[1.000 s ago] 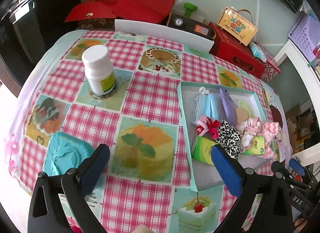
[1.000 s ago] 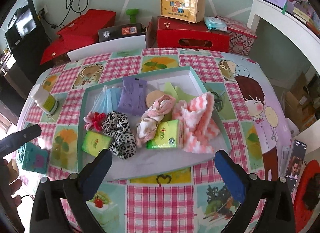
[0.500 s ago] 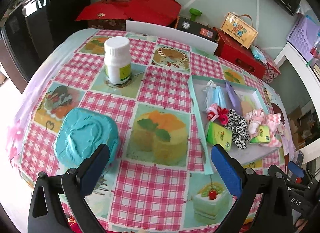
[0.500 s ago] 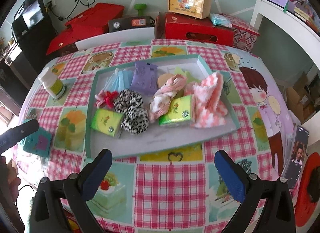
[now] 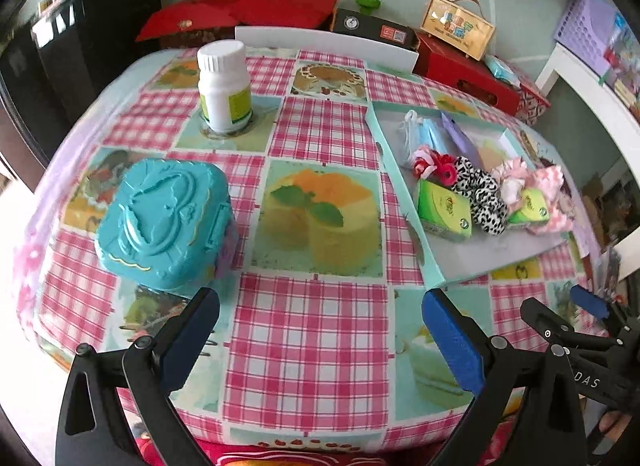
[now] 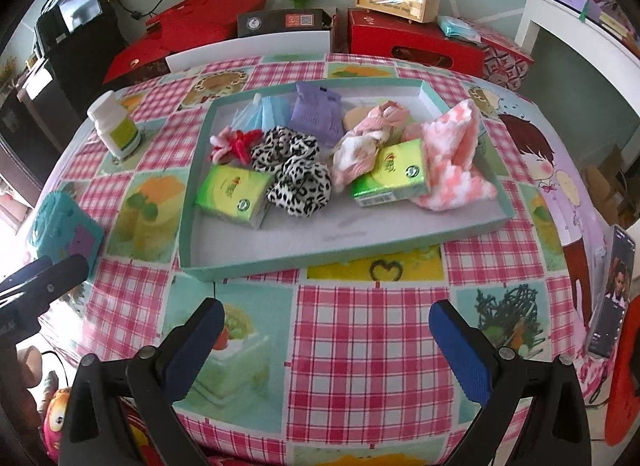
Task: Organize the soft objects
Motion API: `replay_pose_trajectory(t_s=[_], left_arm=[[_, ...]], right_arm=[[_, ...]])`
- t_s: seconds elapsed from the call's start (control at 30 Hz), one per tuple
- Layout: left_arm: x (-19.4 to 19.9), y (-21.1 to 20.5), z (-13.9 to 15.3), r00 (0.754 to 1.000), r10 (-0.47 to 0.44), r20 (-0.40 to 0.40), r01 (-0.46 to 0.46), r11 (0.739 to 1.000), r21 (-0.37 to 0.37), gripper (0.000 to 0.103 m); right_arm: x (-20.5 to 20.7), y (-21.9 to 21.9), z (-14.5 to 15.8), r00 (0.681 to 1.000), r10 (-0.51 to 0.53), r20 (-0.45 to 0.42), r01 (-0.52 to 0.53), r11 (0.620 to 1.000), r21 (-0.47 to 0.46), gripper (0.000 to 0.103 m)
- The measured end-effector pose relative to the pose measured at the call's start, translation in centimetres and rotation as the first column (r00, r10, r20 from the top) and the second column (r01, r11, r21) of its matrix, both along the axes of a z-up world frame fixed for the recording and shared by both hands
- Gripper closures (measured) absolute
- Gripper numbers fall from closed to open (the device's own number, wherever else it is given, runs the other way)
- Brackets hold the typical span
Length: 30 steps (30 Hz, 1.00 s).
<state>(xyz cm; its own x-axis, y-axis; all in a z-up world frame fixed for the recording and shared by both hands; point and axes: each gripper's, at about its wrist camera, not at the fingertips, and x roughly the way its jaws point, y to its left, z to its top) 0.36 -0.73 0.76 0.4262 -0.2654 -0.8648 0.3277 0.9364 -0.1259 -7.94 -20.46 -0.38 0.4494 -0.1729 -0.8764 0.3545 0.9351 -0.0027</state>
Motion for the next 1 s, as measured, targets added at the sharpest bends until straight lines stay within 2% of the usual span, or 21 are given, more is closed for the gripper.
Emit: replay_pose_trajectory(t_s=[0.3,0.57,1.0], left_arm=[[-2.0,-0.5,-0.2,0.998,0.012,0.056,-0.018,0.993,0.118,0.002],[-3.1,-0.4,-1.3,0.995,0.049,0.088,-0.067,0.972,0.224,0.002],[-2.7,0.6,-1.8,0.993,0.099,0.067,-0.110,0.978,0.180,0.002]], right_arm=[[-1.2,0.5,-1.6,1.000,-0.005,0.007,0.005,1.000,-0.007,0.000],[-2.0,0.9,-1.0,0.999,-0.014,0.051,0.016,0.999,-0.040,0.000],[-2.7,0.7,-0.4,0.995,-0.044,0.095,0.050,0.996,-0.067,0.000]])
